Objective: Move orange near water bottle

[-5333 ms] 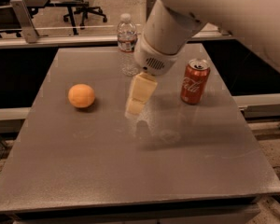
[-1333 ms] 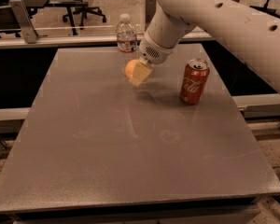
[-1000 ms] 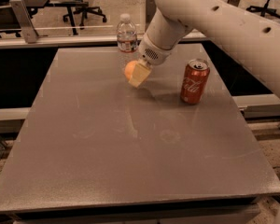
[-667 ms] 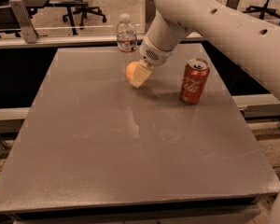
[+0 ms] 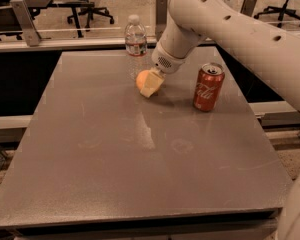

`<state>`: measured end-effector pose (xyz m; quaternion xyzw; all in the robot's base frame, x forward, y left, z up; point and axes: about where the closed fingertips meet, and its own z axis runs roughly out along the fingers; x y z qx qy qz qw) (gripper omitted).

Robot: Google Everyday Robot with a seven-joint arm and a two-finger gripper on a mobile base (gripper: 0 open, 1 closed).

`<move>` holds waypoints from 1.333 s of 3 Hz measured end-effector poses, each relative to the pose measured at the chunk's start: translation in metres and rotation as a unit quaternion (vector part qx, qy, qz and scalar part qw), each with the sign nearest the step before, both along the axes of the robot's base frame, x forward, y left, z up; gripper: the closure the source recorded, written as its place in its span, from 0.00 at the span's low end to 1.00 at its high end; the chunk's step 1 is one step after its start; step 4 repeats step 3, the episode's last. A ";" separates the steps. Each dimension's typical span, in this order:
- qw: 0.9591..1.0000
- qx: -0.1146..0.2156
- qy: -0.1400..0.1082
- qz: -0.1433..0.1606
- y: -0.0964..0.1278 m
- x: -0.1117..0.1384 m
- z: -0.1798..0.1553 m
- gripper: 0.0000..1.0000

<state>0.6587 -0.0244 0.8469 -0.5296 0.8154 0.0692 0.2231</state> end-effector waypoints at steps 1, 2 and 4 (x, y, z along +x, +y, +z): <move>1.000 0.004 0.002 0.001 0.000 0.001 -0.003 0.05; 1.000 0.011 0.001 0.009 -0.006 0.004 0.005 0.00; 1.000 0.011 0.001 0.009 -0.006 0.004 0.005 0.00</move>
Offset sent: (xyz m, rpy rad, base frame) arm 0.0056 -0.0049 0.0048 0.0294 0.0012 0.0119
